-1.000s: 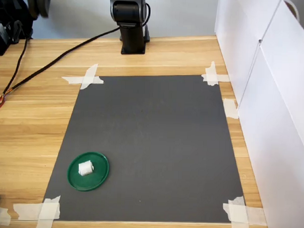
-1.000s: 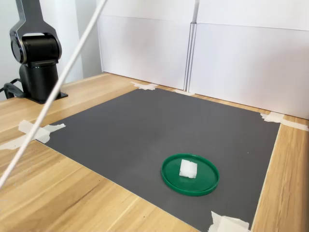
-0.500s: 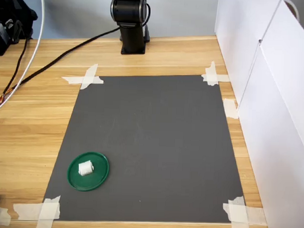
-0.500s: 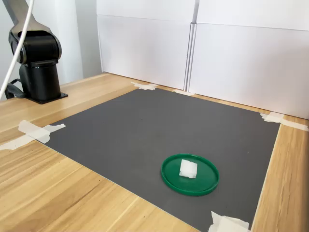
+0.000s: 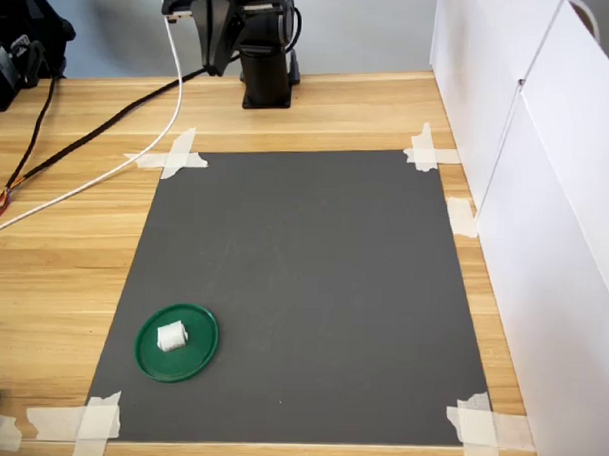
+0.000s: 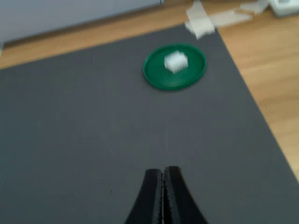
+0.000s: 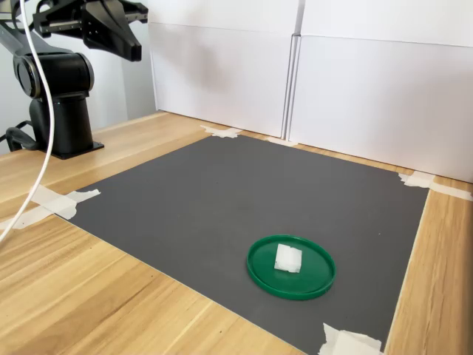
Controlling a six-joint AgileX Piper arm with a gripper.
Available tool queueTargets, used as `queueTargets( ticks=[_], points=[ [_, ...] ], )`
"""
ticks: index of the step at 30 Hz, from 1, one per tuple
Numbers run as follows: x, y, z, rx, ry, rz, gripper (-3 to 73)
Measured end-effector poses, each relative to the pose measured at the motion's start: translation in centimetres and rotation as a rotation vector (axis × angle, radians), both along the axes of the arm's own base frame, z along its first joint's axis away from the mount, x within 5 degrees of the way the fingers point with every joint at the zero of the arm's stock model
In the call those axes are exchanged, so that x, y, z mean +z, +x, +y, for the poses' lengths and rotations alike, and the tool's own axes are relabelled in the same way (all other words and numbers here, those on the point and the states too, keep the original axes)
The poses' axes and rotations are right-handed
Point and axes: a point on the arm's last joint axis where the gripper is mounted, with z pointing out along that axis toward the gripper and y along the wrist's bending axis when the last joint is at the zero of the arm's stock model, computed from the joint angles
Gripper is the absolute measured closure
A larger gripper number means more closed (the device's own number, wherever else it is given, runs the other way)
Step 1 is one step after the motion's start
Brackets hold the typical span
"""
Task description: Grasp a white terminal and put it in the green lid.
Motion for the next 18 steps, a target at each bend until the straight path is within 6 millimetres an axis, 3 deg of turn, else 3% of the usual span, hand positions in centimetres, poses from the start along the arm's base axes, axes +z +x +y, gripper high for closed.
queueTargets(
  ticks=[8, 18],
  points=[
    [-1.3, -2.0, 0.3, 0.014, -0.004, -0.011, 71.6],
    [-1.4, -2.8, 0.3, 0.004, -0.056, -0.06, 71.6]
  ],
)
